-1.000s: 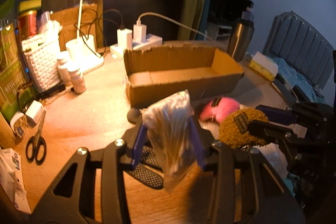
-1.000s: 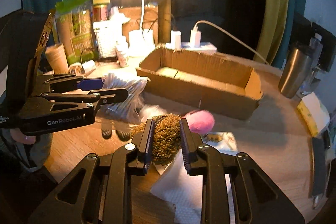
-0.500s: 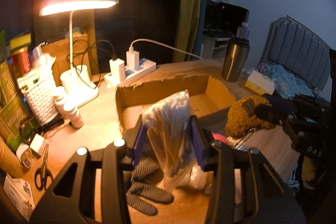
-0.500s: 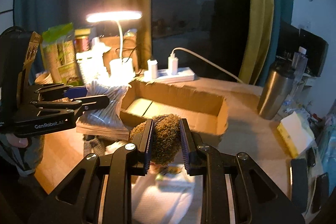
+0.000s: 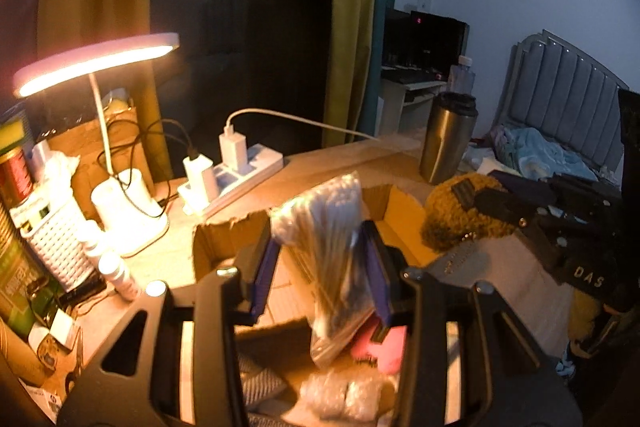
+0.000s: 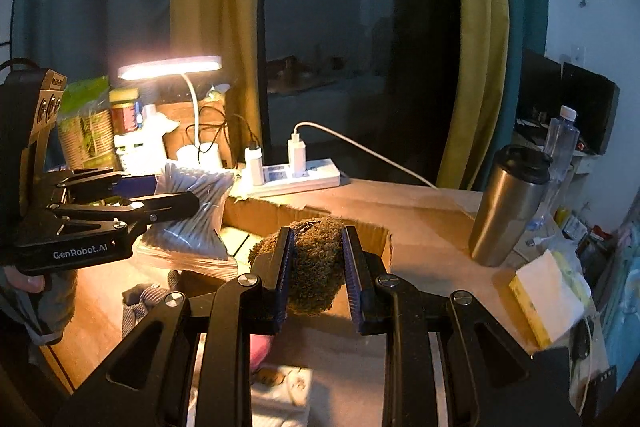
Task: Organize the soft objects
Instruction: 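Carry both items into the cardboard box and open the left gripper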
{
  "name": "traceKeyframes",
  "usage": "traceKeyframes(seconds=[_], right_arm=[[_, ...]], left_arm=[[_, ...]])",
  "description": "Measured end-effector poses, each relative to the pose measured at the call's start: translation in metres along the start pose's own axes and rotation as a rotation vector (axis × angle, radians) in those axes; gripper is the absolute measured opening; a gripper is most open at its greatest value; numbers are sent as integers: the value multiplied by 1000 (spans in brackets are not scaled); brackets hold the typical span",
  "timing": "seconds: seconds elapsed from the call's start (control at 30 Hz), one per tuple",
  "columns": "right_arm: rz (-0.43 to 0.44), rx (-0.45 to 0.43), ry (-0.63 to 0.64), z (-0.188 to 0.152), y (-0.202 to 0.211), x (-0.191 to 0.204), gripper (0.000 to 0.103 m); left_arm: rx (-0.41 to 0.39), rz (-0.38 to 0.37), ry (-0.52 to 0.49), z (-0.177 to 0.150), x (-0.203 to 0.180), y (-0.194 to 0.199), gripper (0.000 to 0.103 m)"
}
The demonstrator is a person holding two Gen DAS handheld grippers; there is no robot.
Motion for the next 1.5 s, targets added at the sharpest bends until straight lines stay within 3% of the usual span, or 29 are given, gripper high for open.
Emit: traceKeyframes(seconds=[0.47,0.8,1.2,1.43,1.5], right_arm=[[16,43,-34,6,-46,-26,26],[43,137,-80,-15,-82,-38,26],[11,248,-109,-44,-112,-52,27],[-1,258,-108,-46,-107,-51,31],[2,259,-109,-46,-106,-49,33]], left_arm=[[52,-18,14,7,-2,-58,42],[124,-30,12,-8,-9,-102,42],[236,-60,-10,-33,-22,-144,42],[252,-61,-8,-34,-22,-145,45],[246,-53,-6,-31,-22,-142,53]])
Point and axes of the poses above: each gripper's, at about its wrist camera, not at the fingertips, and y roughly against the way its jaws point, x to its left, z to its top, the point moved 4 cm from there along -y, roughly the way its jaws point, and after that the axes turned 15 degrees about -y, right-handed, at the moved point
